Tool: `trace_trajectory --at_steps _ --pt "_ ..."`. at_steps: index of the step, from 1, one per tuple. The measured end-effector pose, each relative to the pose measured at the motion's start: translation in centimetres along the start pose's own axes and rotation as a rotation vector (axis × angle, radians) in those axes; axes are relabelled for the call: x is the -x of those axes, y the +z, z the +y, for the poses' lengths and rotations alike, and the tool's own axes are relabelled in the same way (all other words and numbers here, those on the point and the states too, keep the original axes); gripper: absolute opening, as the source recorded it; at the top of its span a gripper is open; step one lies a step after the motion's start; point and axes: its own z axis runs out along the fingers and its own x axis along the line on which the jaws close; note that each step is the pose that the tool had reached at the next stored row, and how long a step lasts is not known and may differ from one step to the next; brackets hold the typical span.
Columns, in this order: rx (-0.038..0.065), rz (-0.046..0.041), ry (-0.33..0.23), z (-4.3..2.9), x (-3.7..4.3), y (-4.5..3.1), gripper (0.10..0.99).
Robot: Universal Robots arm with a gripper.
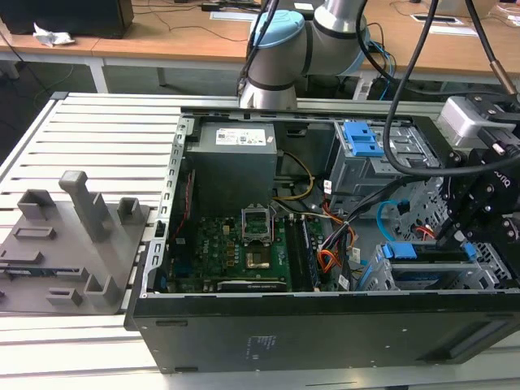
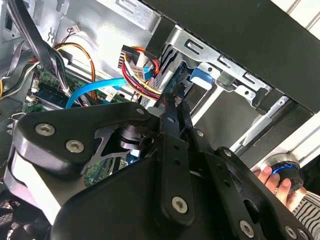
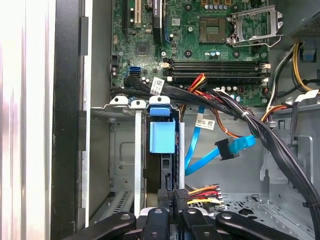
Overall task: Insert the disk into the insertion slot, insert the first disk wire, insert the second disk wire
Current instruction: 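Insert the first disk wire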
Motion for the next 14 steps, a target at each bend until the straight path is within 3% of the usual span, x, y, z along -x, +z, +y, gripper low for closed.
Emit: trace_trajectory --at_steps 11,13,14 --pt "0.000 -0.0003 0.000 -0.24 -0.09 0.42 0.165" --pt "0.001 -0.0022 0.000 -0.24 -0.09 0.52 0.176" --pt "0.000 -0.0012 0.000 -0.24 -0.09 0.47 0.239"
